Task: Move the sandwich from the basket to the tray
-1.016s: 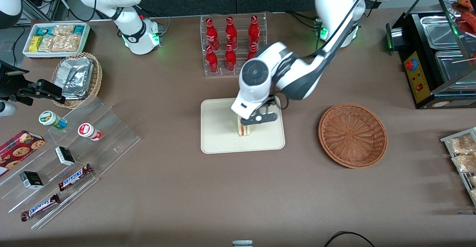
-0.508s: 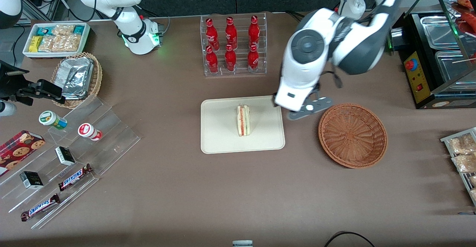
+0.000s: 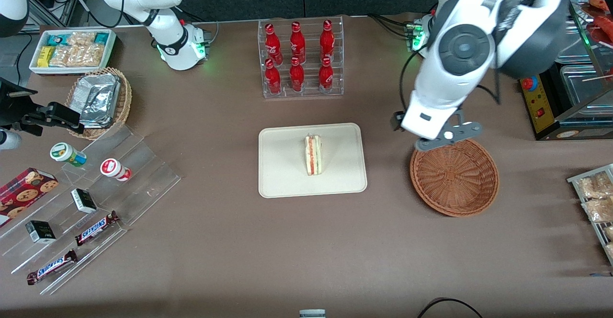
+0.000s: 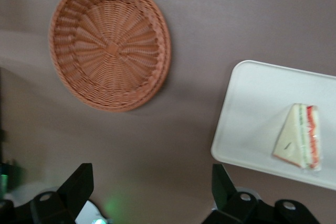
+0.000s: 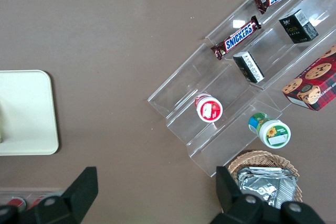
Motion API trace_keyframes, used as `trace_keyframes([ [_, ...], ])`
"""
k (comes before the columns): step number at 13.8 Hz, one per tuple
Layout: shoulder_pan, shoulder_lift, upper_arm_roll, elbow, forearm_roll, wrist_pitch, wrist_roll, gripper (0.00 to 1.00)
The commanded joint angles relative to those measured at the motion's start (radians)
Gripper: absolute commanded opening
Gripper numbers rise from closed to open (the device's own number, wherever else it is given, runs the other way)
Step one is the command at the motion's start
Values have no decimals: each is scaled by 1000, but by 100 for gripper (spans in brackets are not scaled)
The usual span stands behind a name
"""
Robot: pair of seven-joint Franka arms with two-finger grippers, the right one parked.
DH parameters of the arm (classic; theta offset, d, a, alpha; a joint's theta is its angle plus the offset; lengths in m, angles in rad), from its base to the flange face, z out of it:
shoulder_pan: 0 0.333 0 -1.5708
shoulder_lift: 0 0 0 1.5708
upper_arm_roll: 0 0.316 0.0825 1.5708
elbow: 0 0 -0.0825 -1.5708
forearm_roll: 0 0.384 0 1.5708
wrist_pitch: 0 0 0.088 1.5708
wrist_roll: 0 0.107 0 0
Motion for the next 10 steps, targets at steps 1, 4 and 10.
trace_keyframes([
  [1, 52, -78, 16, -24, -30, -57, 152, 99],
  [4, 55, -141, 155, -24, -87, -111, 364, 99],
  [10, 73, -215, 313, -23, -95, -193, 728, 99],
])
